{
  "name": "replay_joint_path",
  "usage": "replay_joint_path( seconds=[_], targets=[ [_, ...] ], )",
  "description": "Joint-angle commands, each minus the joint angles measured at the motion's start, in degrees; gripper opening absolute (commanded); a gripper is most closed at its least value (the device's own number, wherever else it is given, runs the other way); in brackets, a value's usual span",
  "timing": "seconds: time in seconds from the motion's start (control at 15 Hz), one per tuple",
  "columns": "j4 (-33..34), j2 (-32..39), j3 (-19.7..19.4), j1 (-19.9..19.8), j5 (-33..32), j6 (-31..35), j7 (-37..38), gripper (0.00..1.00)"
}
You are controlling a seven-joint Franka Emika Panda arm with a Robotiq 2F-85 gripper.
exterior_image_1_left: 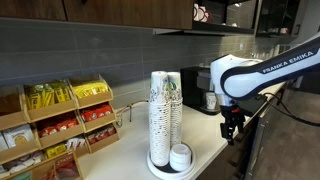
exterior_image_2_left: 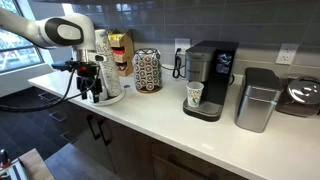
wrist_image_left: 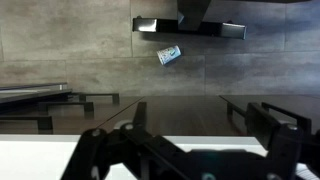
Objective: Open the lid of the coffee machine
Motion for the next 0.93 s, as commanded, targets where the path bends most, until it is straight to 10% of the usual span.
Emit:
replay_joint_path(
  seconds=[0.0,0.87],
  targets=[
    [0.1,0.0,-0.9,1.0,-0.2,-0.1,0.2,1.0],
    [6.4,2.4,-5.1,-3.2,0.8,6.9,7.1,1.0]
  ],
)
